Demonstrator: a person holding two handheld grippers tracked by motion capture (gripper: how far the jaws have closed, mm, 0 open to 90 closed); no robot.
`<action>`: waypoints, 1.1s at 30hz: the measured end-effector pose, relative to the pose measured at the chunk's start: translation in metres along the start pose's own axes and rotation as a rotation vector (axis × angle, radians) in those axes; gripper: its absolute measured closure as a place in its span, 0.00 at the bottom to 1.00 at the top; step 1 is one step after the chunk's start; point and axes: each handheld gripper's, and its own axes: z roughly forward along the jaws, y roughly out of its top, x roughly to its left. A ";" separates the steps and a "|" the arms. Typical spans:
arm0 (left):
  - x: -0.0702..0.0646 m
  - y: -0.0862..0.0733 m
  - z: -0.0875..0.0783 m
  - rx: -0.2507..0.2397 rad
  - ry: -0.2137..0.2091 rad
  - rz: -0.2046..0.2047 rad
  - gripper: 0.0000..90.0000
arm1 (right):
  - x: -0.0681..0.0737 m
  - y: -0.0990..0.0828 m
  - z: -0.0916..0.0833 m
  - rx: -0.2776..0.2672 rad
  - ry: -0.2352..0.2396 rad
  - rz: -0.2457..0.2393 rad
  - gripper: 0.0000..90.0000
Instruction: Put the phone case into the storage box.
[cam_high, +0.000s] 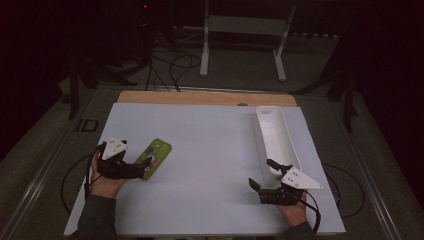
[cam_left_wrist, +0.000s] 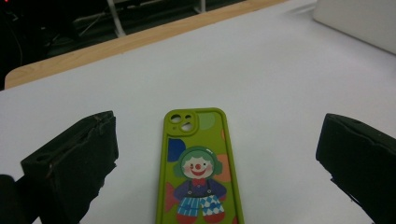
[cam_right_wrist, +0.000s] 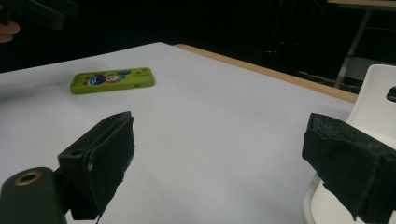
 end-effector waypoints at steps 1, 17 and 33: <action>0.000 0.001 0.001 0.004 0.000 -0.002 0.00 | 0.000 0.000 0.000 -0.001 0.000 0.000 0.10; 0.008 0.005 0.023 0.106 -0.011 0.005 0.00 | -0.001 -0.001 -0.002 -0.004 -0.007 0.015 0.10; 0.012 0.010 0.037 0.186 0.013 0.031 0.00 | -0.001 -0.001 -0.003 -0.004 -0.006 0.015 0.10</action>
